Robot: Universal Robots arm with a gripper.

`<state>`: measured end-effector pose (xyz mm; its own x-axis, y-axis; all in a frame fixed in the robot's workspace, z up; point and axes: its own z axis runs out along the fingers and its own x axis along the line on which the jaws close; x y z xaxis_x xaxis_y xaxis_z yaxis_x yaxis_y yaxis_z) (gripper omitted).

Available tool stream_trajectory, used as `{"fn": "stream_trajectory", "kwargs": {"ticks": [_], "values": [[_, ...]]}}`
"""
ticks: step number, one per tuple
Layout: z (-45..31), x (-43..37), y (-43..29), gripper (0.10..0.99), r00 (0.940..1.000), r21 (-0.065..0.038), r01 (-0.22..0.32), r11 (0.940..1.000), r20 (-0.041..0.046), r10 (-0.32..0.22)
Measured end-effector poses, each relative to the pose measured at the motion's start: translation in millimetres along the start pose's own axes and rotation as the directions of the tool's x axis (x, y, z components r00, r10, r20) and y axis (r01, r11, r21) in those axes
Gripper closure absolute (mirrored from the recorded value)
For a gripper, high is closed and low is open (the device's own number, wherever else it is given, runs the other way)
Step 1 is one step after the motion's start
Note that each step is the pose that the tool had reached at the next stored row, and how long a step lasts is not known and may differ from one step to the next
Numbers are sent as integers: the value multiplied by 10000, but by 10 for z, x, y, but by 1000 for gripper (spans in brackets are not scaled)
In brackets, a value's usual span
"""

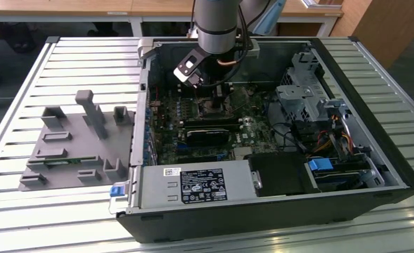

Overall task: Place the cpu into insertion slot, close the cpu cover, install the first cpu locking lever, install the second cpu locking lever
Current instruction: 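Place the cpu into insertion slot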

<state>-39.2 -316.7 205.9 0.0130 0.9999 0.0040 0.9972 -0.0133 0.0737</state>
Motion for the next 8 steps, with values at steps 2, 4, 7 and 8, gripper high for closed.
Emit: {"fn": "stream_trajectory", "kwargs": {"ticks": [2,4,7,8], "values": [[-3,0,0,784,10000,1,0,10000,1,0],[-5,0,0,843,10000,0,0,10000,0,0],[-8,0,1,961,10000,0,0,10000,0,0],[-8,0,1,980,10000,0,0,10000,0,0]]}}
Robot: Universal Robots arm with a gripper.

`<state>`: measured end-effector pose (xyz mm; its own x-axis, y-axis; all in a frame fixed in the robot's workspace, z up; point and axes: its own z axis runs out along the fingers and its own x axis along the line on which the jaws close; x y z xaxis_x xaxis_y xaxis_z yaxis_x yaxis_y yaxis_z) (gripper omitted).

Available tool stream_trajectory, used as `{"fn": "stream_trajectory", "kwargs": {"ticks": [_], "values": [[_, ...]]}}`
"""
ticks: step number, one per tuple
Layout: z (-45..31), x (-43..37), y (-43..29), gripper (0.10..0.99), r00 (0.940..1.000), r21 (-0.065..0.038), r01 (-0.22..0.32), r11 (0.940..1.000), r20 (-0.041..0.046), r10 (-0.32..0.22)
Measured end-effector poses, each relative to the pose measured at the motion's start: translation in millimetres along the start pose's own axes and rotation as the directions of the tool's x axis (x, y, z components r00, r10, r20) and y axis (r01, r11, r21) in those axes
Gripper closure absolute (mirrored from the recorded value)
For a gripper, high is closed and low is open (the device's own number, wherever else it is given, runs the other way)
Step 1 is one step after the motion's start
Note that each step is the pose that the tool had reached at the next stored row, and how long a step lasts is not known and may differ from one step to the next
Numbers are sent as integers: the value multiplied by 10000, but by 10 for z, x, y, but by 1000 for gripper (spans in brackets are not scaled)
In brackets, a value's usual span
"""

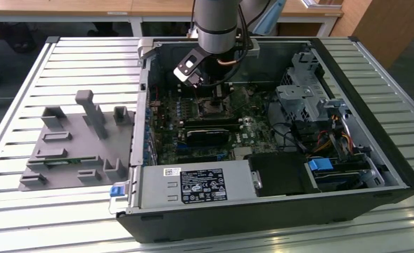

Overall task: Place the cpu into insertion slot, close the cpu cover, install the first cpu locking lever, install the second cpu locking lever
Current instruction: 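Place the cpu into insertion slot, then close the cpu cover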

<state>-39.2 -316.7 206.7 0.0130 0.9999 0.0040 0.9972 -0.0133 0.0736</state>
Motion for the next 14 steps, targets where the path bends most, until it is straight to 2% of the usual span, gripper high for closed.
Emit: {"fn": "stream_trajectory", "kwargs": {"ticks": [10,11,14], "values": [[-5,0,0,980,10000,1,0,10000,1,0],[-27,0,2,980,10000,0,0,10000,1,0],[-32,0,2,980,10000,0,0,10000,0,0]]}}
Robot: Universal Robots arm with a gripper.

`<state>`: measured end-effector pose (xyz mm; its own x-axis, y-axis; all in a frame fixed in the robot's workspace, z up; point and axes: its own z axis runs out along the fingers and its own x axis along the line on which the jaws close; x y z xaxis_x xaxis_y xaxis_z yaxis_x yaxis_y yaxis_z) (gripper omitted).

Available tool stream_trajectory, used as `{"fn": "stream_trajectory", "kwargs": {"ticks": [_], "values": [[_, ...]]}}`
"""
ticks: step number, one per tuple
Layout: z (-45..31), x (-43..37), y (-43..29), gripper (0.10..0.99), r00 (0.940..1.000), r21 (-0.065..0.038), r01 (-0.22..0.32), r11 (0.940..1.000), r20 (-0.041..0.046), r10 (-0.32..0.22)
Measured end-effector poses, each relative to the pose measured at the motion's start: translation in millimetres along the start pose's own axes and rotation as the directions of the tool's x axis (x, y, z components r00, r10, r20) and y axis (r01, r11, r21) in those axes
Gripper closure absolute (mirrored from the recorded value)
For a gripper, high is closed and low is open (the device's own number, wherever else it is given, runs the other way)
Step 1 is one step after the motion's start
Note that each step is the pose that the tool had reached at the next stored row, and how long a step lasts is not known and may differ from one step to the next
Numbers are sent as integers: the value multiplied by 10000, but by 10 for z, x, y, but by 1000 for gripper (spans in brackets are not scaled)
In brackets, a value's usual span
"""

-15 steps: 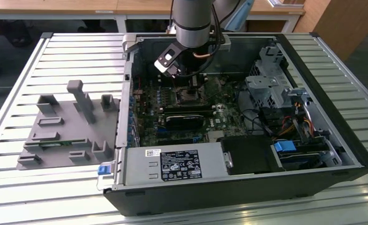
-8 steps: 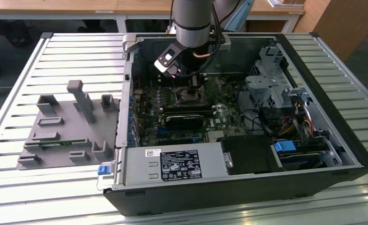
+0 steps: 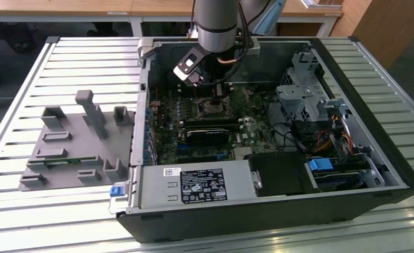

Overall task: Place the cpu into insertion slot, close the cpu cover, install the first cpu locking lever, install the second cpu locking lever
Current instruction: 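Close the cpu cover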

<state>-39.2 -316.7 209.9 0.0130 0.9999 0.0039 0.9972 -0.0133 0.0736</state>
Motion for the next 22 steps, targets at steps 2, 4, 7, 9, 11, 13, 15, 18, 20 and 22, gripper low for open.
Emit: {"fn": "stream_trajectory", "kwargs": {"ticks": [2,4,7,9,11,13,15,18,20,22], "values": [[-1,0,0,980,10000,0,0,10000,0,0],[-3,0,0,980,10000,0,0,10000,0,0],[-5,0,0,980,10000,0,0,10000,0,0],[-122,0,9,980,10000,0,0,10000,0,0],[-132,0,10,980,10000,0,0,10000,0,0],[-135,1,10,980,10000,0,0,10000,0,0],[-138,0,10,980,10000,2,1,10000,4,-1],[-158,1,11,980,10000,0,1,10000,0,-1],[-176,1,13,980,10000,1,1,10000,2,-1],[-191,1,14,980,10000,0,0,10000,1,0]]}}
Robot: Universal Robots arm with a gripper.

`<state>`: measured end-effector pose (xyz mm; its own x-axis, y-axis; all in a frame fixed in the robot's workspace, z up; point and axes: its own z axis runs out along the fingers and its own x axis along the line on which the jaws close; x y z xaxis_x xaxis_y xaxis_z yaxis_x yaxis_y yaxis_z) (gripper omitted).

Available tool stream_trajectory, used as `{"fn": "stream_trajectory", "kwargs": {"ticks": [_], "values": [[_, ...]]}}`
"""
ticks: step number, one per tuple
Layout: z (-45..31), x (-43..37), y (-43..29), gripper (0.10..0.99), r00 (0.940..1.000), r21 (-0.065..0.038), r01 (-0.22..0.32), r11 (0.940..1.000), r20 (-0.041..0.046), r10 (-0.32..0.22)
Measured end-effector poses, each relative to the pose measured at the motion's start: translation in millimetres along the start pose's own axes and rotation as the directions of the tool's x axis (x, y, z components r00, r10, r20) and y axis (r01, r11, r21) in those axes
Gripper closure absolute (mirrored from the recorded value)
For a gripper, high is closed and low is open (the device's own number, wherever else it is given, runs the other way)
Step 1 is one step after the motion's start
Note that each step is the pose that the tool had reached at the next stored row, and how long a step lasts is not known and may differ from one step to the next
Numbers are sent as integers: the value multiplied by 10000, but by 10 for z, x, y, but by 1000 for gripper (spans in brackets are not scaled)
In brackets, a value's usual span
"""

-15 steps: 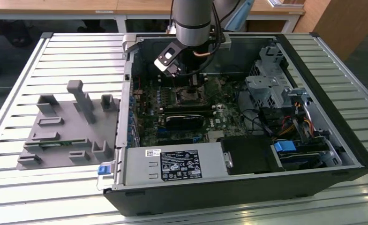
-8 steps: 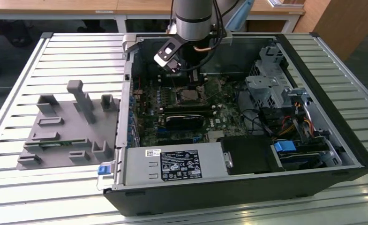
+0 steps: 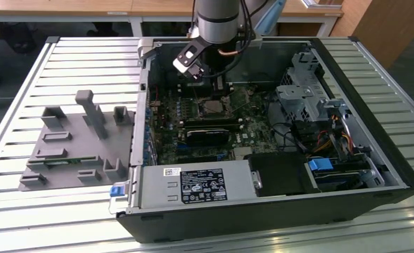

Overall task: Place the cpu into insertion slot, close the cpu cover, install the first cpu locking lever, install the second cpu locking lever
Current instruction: 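Close the cpu cover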

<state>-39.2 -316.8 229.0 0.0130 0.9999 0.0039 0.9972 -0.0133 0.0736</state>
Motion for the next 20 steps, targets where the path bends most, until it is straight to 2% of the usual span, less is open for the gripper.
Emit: {"fn": "stream_trajectory", "kwargs": {"ticks": [20], "values": [[-188,1,14,980,10000,0,0,10000,0,0]]}}
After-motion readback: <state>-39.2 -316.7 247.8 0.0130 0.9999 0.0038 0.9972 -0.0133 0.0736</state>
